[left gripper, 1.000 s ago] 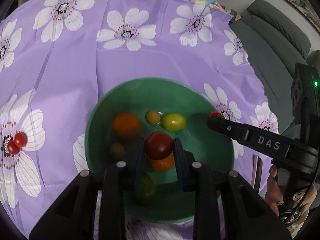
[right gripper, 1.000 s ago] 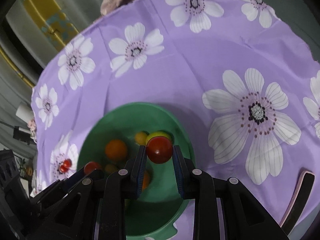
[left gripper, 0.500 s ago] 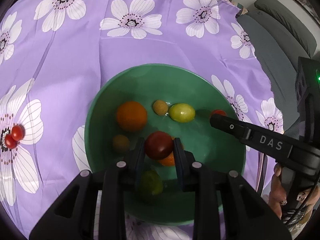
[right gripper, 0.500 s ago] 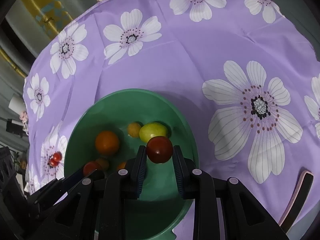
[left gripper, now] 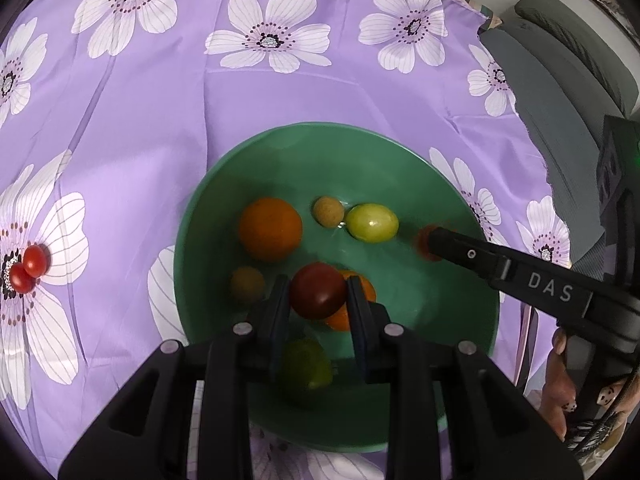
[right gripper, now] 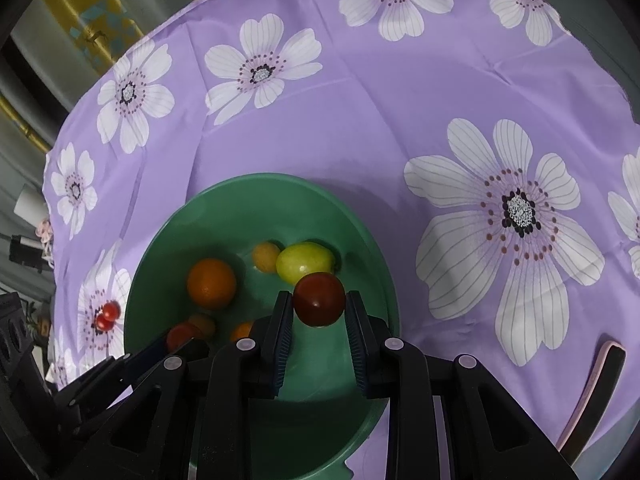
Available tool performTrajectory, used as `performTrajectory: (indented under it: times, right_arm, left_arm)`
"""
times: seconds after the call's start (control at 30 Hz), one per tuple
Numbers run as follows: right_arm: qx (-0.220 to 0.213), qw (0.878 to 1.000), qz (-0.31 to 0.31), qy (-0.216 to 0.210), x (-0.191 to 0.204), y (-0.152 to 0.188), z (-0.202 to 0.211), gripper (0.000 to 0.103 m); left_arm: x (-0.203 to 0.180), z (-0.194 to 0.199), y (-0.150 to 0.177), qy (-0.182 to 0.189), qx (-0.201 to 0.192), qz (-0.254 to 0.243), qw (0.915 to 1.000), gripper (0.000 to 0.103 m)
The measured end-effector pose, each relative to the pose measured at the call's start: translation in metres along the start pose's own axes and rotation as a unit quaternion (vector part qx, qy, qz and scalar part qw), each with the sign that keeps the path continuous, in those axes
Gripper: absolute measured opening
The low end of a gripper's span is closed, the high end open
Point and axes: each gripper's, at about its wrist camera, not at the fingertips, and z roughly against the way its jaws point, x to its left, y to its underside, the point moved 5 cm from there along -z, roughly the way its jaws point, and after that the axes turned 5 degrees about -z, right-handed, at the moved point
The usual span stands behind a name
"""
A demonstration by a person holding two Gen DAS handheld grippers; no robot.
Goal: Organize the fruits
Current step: 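Lower the cherry tomato into the bowl and open the right gripper, then move the right gripper to the remaining cherry tomatoes and grasp one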
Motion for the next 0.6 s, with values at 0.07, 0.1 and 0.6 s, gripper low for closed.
performTrajectory:
  times: [0.07,0.1,0.6]
  right_arm:
    - [-0.001,1.000,-0.003,0.000,-0.001,0.000,0.001,0.029]
    - [-0.002,1.000,-0.005,-0.002,-0.001,0.000,0.001,0.029]
    - [-0.069,0.996,0.016,-0.057,0.041,-0.001,0.035,0.055]
  left_arm:
    - [0.000,0.000,0.000,0.000,0.000,-0.001,1.0000,0.029]
    - [0.000,0.001,0.000,0.003,0.001,-0.001,1.0000,0.029]
    - [0.037,0.080,-0.004,-0.005,-0.087,0.015,0.9960,0.050]
